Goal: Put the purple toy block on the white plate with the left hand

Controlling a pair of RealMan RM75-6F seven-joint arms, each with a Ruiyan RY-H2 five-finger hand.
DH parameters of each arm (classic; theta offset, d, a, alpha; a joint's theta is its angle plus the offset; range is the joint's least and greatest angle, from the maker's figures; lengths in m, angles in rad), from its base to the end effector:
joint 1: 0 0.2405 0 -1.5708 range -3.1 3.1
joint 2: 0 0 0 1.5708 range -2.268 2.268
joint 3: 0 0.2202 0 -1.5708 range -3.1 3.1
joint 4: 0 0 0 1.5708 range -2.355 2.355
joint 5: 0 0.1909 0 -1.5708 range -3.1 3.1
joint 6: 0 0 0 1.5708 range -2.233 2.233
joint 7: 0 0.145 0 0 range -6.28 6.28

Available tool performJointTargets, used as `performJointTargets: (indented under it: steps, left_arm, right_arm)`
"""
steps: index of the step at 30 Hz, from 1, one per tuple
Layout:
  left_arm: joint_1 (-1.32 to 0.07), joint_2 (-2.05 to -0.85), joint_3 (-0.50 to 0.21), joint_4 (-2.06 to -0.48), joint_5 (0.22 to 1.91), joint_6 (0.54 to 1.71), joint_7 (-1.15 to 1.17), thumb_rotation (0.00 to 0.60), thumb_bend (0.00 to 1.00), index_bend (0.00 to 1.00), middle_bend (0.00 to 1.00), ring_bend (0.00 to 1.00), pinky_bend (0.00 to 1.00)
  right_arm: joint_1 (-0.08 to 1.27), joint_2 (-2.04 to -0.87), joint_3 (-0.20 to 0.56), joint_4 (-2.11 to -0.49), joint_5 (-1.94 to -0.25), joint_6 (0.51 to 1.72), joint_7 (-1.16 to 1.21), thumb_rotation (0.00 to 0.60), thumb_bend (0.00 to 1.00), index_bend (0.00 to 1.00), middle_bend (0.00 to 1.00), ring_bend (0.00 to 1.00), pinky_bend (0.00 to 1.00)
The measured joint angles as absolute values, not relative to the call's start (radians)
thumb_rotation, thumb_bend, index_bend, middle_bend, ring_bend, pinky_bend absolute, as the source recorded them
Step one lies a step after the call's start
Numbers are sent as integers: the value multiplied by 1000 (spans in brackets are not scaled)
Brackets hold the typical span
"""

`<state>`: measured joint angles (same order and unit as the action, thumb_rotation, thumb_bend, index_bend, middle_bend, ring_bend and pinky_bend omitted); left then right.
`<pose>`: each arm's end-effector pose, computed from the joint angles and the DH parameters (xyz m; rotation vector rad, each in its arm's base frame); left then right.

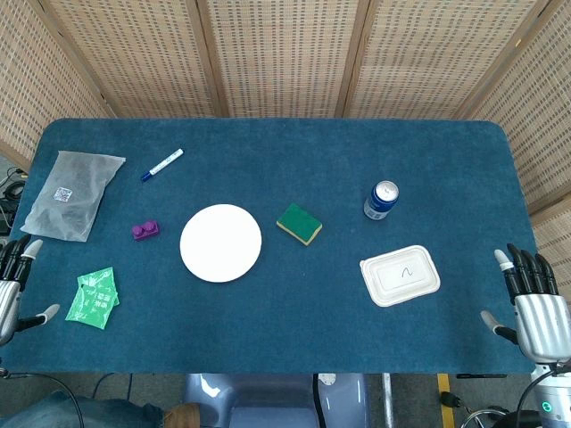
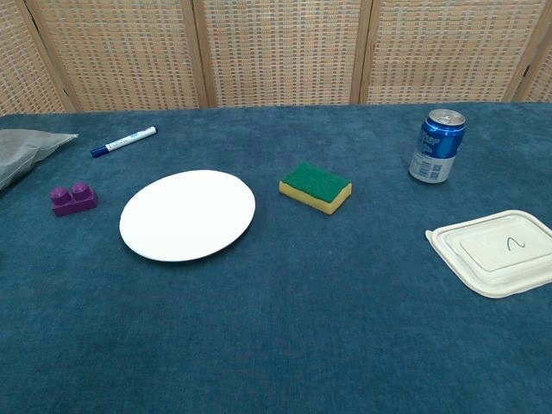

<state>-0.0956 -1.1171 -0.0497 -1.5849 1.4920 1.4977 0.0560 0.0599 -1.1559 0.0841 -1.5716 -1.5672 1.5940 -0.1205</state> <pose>-0.2747 0.1810 0.1662 -1.3996 -0.8252 -0.8562 -0.2622 -0.1762 0.1695 1.3746 -0.6934 0.9139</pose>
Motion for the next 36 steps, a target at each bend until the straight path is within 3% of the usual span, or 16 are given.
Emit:
performJointTargets:
  steps: [12, 21, 27, 36]
  left_arm:
    - [-132, -1128, -69, -1576, 1449, 1425, 67, 600, 0, 0, 0, 0, 0]
    - [-334, -1209, -155, -1399, 1341, 1120, 13, 600, 22, 69, 6, 12, 40]
    - [-451, -1294, -181, -1261, 1310, 966, -26, 600, 86, 181, 146, 143, 164]
    - [-591, -1456, -208, -1049, 1220, 771, -48, 600, 200, 293, 256, 224, 248]
  right_arm:
    - [61, -1150, 81, -1582, -1559, 1576, -124, 600, 0, 25, 0, 0, 0]
    - [71, -1158, 85, -1575, -1528, 1541, -139, 600, 0, 39, 0, 0, 0]
    - [79, -1166, 86, -1570, -1511, 1516, -146, 600, 0, 54, 0, 0, 0]
    - [88, -1171, 93, -1557, -1475, 1486, -141, 600, 0, 63, 0, 0, 0]
